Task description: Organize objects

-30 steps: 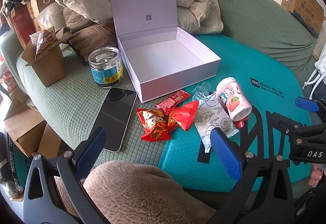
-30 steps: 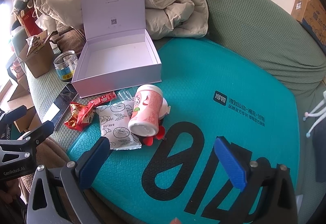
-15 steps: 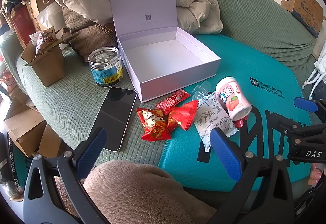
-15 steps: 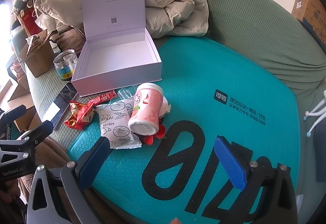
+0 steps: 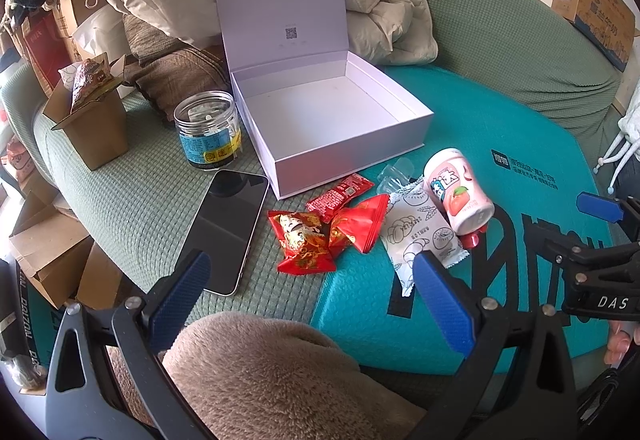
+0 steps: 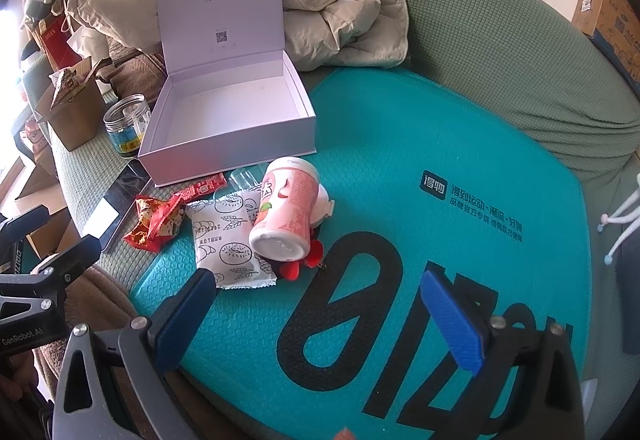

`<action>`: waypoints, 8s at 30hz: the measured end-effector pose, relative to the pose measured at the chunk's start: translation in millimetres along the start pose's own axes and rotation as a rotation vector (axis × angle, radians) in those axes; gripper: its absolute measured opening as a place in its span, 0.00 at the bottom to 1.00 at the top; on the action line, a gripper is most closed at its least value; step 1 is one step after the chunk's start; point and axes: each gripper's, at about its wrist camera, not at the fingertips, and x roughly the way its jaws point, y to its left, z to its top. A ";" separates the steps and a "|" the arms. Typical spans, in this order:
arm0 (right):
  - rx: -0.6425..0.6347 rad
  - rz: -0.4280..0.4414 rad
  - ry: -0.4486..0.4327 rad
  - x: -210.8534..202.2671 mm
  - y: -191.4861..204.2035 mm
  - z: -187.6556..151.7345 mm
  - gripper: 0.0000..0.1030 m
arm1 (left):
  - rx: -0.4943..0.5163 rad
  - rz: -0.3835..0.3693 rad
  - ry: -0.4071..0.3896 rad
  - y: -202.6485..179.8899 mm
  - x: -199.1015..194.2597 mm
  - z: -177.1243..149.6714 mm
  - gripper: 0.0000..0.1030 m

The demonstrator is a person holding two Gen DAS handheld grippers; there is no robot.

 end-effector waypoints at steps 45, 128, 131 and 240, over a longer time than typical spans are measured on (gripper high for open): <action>0.011 0.140 -0.010 29.9 -15.3 -6.8 1.00 | -0.036 -0.021 -0.029 -8.3 10.7 15.1 0.99; -0.001 0.282 0.062 83.5 -12.0 2.9 0.43 | -0.004 -0.185 0.174 -4.4 68.4 12.3 0.13; 0.004 0.265 0.109 93.3 -13.2 0.3 0.44 | 0.006 -0.179 0.181 -6.1 70.3 11.4 0.13; -0.164 0.379 -0.116 111.3 42.5 198.7 0.47 | 0.124 -0.102 0.119 27.2 130.4 182.1 0.13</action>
